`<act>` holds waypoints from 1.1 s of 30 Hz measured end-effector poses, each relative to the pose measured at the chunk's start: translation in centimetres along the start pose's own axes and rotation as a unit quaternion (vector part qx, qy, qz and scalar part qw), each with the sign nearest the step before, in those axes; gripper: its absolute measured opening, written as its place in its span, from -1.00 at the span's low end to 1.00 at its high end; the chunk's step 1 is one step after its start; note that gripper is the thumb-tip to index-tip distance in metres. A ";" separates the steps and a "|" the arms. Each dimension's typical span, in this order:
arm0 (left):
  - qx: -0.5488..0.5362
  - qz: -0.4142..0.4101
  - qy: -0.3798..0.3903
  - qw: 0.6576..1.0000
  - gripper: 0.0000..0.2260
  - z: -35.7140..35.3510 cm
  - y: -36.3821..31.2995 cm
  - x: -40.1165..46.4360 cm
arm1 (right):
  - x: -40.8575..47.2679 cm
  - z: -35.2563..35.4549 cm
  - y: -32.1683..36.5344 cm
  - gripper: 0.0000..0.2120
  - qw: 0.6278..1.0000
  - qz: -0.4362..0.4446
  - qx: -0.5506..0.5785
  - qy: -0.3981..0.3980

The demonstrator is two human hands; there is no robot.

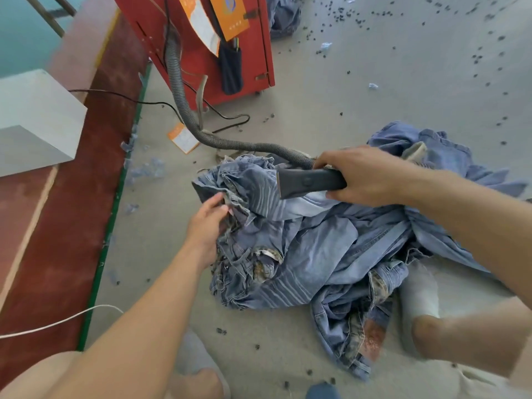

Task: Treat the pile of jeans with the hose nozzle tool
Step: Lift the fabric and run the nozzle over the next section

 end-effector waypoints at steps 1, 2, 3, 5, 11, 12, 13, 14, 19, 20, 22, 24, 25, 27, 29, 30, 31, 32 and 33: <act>0.018 -0.005 -0.046 0.999 -0.73 0.4 0.1 0.0 | 0.1 -0.7 0.1 -0.67 1.000 -0.013 -0.027 0.008; 0.068 0.018 -0.102 0.992 -0.58 1.2 1.3 -0.5 | 0.2 -1.4 0.0 -0.70 0.998 -0.030 -0.047 0.013; 0.101 0.083 -0.147 0.980 -0.37 2.0 3.6 -1.4 | 0.4 -2.0 -0.1 -0.72 0.997 -0.048 -0.055 0.017; 0.048 0.271 -0.131 0.952 -0.10 1.1 9.3 -3.6 | 1.0 -2.9 -0.3 -0.69 0.996 -0.072 -0.051 0.028; -0.115 0.365 -0.101 0.918 -0.18 -1.9 9.5 -2.2 | 3.3 -2.2 0.2 -0.63 0.995 -0.090 -0.025 0.030; -0.105 0.352 -0.110 0.924 -0.34 -1.7 8.5 -1.5 | 3.5 -2.1 0.2 -0.65 0.995 -0.095 -0.013 0.024; -0.103 0.333 -0.113 0.930 -0.54 -1.8 7.3 -0.7 | 3.6 -2.0 0.1 -0.65 0.995 -0.103 -0.005 0.018; -0.109 0.311 -0.116 0.937 -0.74 -1.8 6.1 0.2 | 3.7 -1.9 -0.2 -0.65 0.994 -0.111 -0.002 0.015; -0.193 0.008 -0.097 0.976 -0.72 -2.0 -7.2 1.8 | 3.2 0.1 -3.7 -0.69 0.983 -0.174 0.038 -0.041; -0.179 -0.099 -0.081 0.975 -0.73 -2.0 -10.7 0.7 | 2.8 0.6 -4.6 -0.68 0.979 -0.191 0.051 -0.052; -0.046 -0.290 -0.019 0.956 -0.77 -3.5 -15.4 -3.4 | 2.2 1.4 -6.0 -0.68 0.973 -0.205 0.079 -0.065; 0.050 -0.372 0.013 0.927 -0.79 -4.4 -15.8 -6.1 | 1.6 2.1 -6.2 -0.69 0.977 -0.185 0.090 -0.060; 0.046 -0.358 0.015 0.933 -0.79 -4.3 -15.3 -6.1 | 1.2 2.2 -6.0 -0.70 0.981 -0.165 0.086 -0.051; 0.029 -0.266 0.016 0.963 -0.73 -3.7 -14.1 -4.7 | 0.3 2.3 -5.0 -0.74 0.990 -0.113 0.074 -0.024; 0.100 -0.163 0.051 0.980 -0.69 -3.8 -12.7 -3.0 | -0.4 1.8 -3.6 -0.78 0.997 -0.065 0.052 0.004; 0.166 -0.138 0.062 0.974 -0.70 -3.6 -12.3 -2.4 | -0.6 1.5 -3.0 -0.80 0.998 -0.045 0.041 0.016; 0.241 -0.133 0.062 0.959 -0.73 -3.4 -12.3 -2.3 | -0.8 1.2 -2.6 -0.80 0.999 -0.031 0.033 0.025; 0.308 -0.143 0.053 0.939 -0.77 -3.2 -12.5 -2.2 | -0.9 1.0 -2.2 -0.81 0.999 -0.022 0.028 0.032; 0.367 -0.163 0.040 0.915 -0.85 -3.1 -13.0 -2.2 | -1.0 0.9 -2.0 -0.81 0.999 -0.017 0.025 0.036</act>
Point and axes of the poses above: each hand's wrist, its own x-axis towards the middle knuckle, its own z-axis out of the back of the hand, y = z × x, the point moved 10 cm from there along x, towards the middle knuckle, and after that the axes turned 13 degrees about -x, right-handed, at the moved point
